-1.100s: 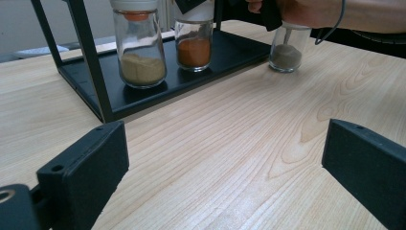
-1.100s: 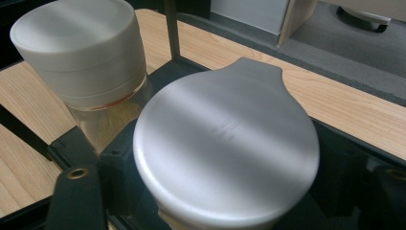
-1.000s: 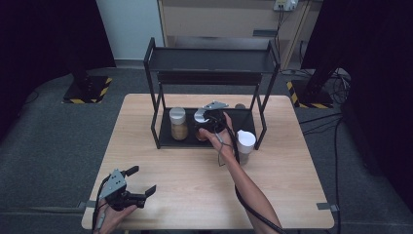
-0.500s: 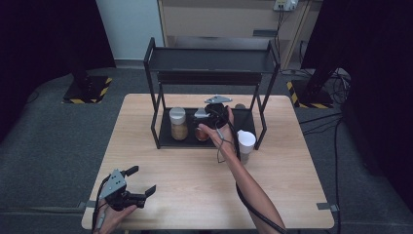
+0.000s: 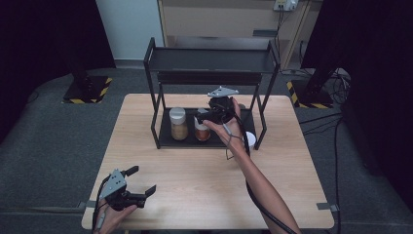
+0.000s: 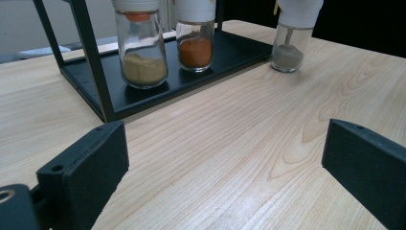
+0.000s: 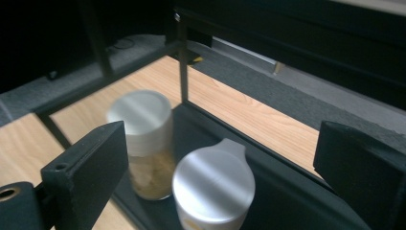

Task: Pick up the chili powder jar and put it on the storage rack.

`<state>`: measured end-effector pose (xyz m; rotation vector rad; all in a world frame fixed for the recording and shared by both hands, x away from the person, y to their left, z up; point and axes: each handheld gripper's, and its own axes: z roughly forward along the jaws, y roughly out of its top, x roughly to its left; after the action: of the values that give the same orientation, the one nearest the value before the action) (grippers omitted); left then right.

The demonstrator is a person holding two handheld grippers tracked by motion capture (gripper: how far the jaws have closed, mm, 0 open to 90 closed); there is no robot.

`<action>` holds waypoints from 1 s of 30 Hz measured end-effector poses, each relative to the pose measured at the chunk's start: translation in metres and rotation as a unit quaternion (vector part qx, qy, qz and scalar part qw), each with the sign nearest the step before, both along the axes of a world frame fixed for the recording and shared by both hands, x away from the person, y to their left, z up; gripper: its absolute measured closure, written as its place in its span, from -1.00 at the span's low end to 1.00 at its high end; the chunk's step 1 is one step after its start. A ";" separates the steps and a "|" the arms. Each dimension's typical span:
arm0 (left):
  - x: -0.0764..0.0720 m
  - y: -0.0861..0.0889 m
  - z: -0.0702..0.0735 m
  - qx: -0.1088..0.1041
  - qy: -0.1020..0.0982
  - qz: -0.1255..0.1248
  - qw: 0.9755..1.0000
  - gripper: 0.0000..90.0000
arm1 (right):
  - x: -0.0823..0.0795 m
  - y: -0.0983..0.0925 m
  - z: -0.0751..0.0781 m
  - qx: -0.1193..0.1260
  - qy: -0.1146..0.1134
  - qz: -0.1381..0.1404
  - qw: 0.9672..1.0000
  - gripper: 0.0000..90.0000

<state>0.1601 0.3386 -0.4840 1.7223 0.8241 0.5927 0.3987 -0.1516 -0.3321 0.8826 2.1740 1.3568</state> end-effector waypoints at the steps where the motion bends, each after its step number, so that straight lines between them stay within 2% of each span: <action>1: 0.000 0.000 0.000 0.001 0.000 0.000 1.000 -0.98 | -0.002 -0.002 0.003 0.004 0.001 0.003 1.000 -0.89; 7: 0.000 0.000 0.000 0.000 0.001 0.001 1.000 -0.98 | -0.011 -0.014 0.016 0.006 -0.005 0.028 1.000 -0.88; 13: 0.000 0.000 0.000 0.000 0.001 0.001 1.000 -0.98 | -0.025 -0.026 0.023 -0.001 -0.015 0.053 0.998 -0.87; 23: 0.000 0.000 0.000 -0.001 0.000 0.001 1.000 -0.98 | -0.048 -0.049 0.022 0.010 -0.022 0.088 0.996 -0.88; 30: 0.000 0.000 0.000 -0.001 0.000 0.000 1.000 -0.98 | -0.063 -0.070 0.018 0.021 -0.024 0.100 0.994 -0.87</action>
<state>0.1598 0.3385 -0.4839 1.7210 0.8238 0.5930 0.3353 -0.2215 -0.3140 0.6538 2.2515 1.5069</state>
